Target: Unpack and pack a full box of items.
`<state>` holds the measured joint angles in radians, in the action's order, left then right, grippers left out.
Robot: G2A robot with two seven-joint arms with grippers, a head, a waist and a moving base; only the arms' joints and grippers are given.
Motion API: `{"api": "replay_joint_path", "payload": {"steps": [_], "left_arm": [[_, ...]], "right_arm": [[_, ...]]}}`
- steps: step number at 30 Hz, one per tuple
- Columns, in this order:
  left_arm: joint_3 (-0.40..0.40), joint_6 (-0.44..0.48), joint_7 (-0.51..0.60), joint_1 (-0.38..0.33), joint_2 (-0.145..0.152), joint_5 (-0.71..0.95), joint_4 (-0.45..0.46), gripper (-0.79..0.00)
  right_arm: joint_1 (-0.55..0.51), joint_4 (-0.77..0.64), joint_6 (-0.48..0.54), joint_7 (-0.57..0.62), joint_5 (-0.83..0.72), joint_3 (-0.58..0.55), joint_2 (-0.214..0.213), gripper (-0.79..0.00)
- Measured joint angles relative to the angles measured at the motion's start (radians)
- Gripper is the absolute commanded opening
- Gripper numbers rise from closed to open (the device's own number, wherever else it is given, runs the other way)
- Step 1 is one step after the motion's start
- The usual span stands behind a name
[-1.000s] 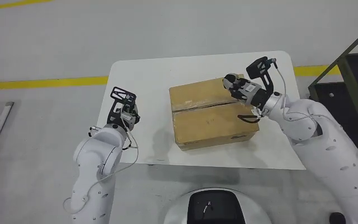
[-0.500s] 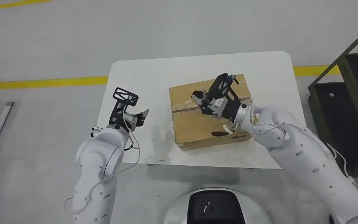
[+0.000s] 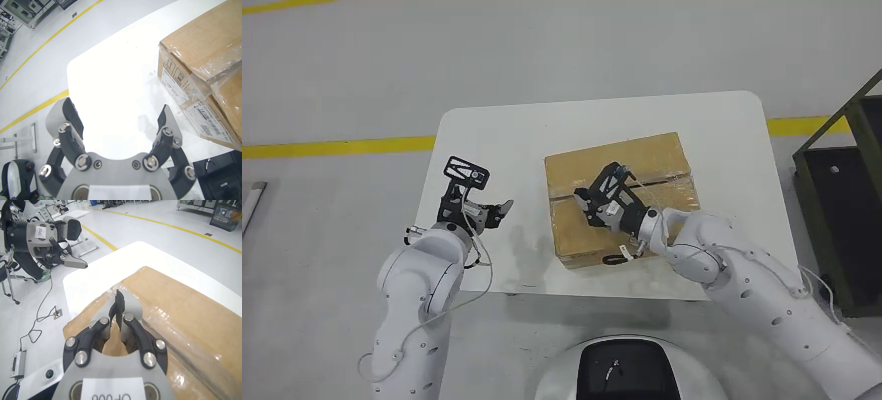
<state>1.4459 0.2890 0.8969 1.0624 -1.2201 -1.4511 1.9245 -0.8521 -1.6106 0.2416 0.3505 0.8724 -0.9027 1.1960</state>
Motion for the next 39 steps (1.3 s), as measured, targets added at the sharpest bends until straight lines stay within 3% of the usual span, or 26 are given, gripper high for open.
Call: {"api": "replay_joint_path", "payload": {"steps": [8, 13, 22, 34, 39], "left_arm": [[0.0, 0.0, 0.0, 0.0, 0.0, 0.0, 0.0, 0.0], [0.0, 0.0, 0.0, 0.0, 0.0, 0.0, 0.0, 0.0], [0.0, 0.0, 0.0, 0.0, 0.0, 0.0, 0.0, 0.0], [0.0, 0.0, 0.0, 0.0, 0.0, 0.0, 0.0, 0.0], [0.0, 0.0, 0.0, 0.0, 0.0, 0.0, 0.0, 0.0]], "right_arm": [[-0.096, -0.093, -0.065, 0.043, -0.03, -0.073, -0.011, -0.785], [-0.1, -0.158, -0.068, 0.023, 0.01, -0.139, -0.019, -0.785], [-0.041, -0.01, -0.051, 0.051, 0.085, -0.162, -0.016, -0.785], [-0.166, -0.116, -0.076, 0.116, 0.072, -0.221, -0.027, -0.785], [-0.171, -0.113, -0.077, 0.108, 0.067, -0.232, -0.026, -0.785]]}}
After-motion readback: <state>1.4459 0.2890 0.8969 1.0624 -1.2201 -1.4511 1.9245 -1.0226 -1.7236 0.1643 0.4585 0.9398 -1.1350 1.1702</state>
